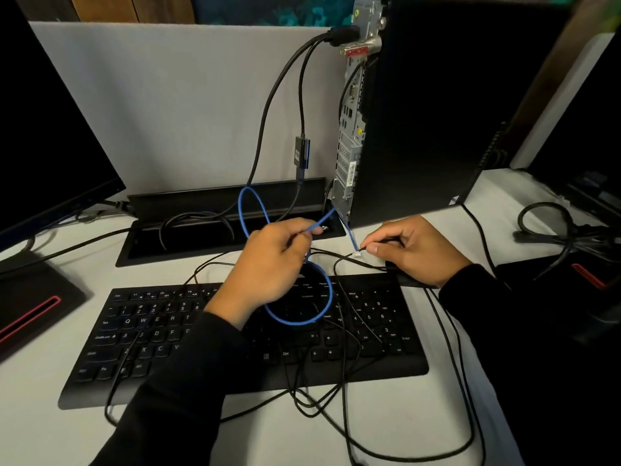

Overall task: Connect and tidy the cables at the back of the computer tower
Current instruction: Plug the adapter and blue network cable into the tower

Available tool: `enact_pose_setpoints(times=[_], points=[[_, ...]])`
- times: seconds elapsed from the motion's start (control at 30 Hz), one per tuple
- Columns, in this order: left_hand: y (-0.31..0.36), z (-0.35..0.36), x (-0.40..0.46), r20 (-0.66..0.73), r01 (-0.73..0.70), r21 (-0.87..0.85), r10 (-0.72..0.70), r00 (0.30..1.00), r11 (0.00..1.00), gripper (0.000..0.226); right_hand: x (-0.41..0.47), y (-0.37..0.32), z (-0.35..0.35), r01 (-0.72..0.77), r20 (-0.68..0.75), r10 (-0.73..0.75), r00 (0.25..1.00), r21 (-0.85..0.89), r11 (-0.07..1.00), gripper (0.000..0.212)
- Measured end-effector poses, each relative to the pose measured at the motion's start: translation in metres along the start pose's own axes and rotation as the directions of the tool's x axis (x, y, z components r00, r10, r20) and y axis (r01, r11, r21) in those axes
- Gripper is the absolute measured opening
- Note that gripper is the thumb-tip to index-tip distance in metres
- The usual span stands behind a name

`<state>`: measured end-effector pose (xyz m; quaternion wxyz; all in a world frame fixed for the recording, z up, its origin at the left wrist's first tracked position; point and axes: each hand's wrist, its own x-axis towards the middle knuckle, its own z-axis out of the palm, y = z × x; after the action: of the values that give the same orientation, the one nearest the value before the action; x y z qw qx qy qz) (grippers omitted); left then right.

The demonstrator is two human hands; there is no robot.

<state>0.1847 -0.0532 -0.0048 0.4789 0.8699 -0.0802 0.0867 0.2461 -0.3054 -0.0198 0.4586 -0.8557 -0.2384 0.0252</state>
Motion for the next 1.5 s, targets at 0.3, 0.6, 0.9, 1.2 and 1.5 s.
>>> enact_pose_setpoints(times=[0.3, 0.6, 0.9, 1.2, 1.5], points=[[0.016, 0.039, 0.010, 0.037, 0.017, -0.032, -0.016, 0.999, 0.999, 0.018, 0.000, -0.002, 0.001, -0.009, -0.108, 0.021, 0.994, 0.118, 0.993, 0.004], [0.021, 0.015, 0.017, -0.107, 0.140, -0.576, -0.244, 0.964, 0.806, 0.027, -0.002, 0.013, -0.029, -0.041, -0.333, 0.052, 0.942, 0.041, 0.998, 0.016], [0.093, -0.061, 0.061, -0.004, -0.146, -0.170, 0.147, 0.989, 0.975, 0.024, 0.006, -0.061, -0.033, 0.066, -0.362, -0.152, 0.920, -0.239, 0.969, 0.075], [0.146, -0.108, 0.108, 0.068, -0.449, 0.679, 0.559, 0.826, 0.581, 0.026, 0.081, -0.140, -0.047, -0.015, -0.233, 0.033, 0.972, 0.081, 0.997, 0.007], [0.117, -0.143, 0.118, -0.149, -0.316, 0.694, 0.558, 0.816, 0.647, 0.025, 0.044, -0.054, -0.029, -0.352, 0.141, 0.343, 0.929, 0.043, 0.935, 0.012]])
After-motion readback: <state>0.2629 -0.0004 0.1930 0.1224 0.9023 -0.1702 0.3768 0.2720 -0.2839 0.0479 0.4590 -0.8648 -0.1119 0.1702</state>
